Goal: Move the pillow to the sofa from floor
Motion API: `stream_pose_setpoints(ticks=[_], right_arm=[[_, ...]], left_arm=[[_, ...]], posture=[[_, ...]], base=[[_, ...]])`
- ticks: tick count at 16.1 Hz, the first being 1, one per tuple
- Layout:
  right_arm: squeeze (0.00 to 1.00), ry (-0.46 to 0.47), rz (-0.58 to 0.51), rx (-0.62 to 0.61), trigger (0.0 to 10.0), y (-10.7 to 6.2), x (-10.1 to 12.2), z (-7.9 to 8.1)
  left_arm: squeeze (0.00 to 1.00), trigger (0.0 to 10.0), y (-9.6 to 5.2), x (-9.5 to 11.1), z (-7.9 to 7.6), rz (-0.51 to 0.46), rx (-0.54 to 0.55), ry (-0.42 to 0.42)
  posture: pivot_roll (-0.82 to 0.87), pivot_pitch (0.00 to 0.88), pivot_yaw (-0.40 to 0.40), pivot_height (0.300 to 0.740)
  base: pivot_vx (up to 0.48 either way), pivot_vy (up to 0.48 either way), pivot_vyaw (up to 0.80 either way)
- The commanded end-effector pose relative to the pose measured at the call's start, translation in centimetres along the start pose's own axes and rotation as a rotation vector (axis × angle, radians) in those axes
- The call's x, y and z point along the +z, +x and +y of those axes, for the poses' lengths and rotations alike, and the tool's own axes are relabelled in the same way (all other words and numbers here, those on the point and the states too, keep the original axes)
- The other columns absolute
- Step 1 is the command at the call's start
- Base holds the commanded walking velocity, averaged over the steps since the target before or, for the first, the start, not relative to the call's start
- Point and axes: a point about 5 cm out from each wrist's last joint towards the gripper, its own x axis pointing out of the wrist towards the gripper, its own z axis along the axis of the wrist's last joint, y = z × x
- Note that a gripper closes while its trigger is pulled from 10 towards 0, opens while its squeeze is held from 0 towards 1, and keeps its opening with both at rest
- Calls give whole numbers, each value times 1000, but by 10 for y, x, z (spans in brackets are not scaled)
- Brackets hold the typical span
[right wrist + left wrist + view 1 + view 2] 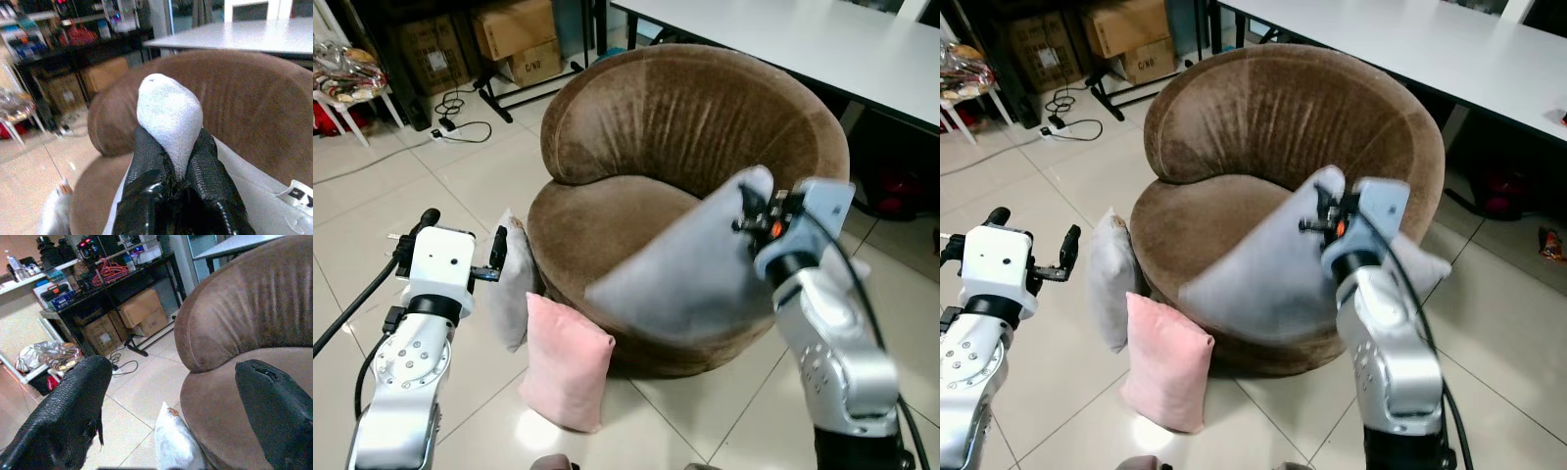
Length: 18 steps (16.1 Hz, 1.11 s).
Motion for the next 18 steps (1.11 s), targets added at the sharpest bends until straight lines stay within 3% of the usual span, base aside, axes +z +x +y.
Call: stream_pose_setpoints(ticks=[1,3,4,11,13,18], right_arm=[[0,-33,-30,-6,10000,-2,0,1],[0,-88,44,39,10000,-12,-28,0],[0,-84,55,50,10000,-13,-30,1],[0,-89,26,68,10000,-10,-29,3],[0,-70,21,67,10000,-10,-29,3],[0,-58,8,43,10000,-8,-29,-1]], left_arm=[[624,10000,-1,-5,-1,12,9,-3],[624,10000,-4,-14,-5,28,3,24],[624,10000,-4,-14,-6,26,-5,32],[624,10000,-4,-13,-10,7,-8,38],[514,10000,-4,-11,-8,1,18,-9],[541,10000,-6,-12,-6,-4,-8,-35]], posture=[[-62,0,3,740],[-65,0,8,740],[-64,0,11,740],[-60,0,2,740],[-57,0,-3,740],[-51,0,-11,740]], base=[[0,0,0],[0,-142,0],[0,-289,0],[0,-289,0],[0,0,0],[0,0,0]])
